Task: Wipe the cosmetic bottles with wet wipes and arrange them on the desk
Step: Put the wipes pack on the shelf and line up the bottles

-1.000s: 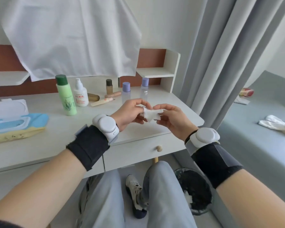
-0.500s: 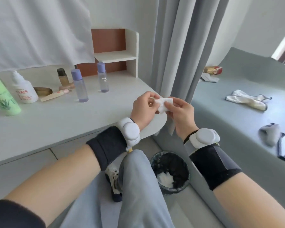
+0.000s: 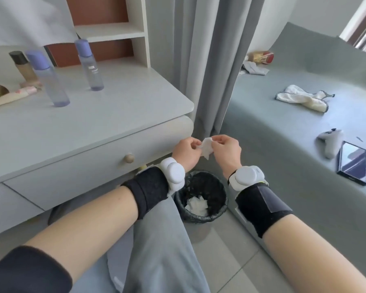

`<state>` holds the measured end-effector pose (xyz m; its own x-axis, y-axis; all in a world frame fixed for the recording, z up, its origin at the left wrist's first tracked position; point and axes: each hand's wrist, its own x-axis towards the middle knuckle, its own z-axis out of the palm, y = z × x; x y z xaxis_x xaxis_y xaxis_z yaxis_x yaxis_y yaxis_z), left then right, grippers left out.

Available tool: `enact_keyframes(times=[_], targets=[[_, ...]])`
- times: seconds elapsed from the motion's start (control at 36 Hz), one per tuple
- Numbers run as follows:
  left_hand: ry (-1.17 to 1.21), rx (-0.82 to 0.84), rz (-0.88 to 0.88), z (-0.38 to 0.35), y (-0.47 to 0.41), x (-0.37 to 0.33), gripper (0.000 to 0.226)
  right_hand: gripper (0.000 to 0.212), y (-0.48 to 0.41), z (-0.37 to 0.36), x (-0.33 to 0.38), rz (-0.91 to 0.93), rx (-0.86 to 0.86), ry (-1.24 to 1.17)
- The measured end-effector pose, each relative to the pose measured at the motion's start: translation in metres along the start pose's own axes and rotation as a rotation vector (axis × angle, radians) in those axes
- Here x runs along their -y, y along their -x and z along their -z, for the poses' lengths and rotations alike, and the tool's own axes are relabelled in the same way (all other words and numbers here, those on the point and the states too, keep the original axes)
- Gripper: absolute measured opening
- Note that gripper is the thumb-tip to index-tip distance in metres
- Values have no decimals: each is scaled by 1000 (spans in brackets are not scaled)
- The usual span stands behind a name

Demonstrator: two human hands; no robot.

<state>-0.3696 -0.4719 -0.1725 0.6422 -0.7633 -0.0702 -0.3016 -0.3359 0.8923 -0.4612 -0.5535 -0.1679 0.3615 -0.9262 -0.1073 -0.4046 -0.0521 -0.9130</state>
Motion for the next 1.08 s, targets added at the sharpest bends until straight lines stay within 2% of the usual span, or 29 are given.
enact_keyframes(times=[0.06,0.14,0.28,0.39,0.47,0.64,0.86,1.08], targets=[[-70,52,25,-1,2,4,26,27,-1,1,-6,-33,43,106],[-103,87,50,2,3,7,33,38,-2,-1,-5,-11,-26,189],[-115,129,17,15,4,-2,30,37,-2,-13,17,115,-108,159],[-63,94,-84,32,8,-20,25,35,5,-21,46,204,-117,71],[-23,9,-189,54,16,-36,24,33,14,-25,68,269,-106,9],[1,-230,-279,113,34,-53,26,30,40,-42,113,393,-50,-35],[-61,-453,-254,207,64,-40,34,30,83,-108,173,542,88,-59],[-66,-726,-254,308,90,-12,31,24,127,-189,238,702,246,-111]])
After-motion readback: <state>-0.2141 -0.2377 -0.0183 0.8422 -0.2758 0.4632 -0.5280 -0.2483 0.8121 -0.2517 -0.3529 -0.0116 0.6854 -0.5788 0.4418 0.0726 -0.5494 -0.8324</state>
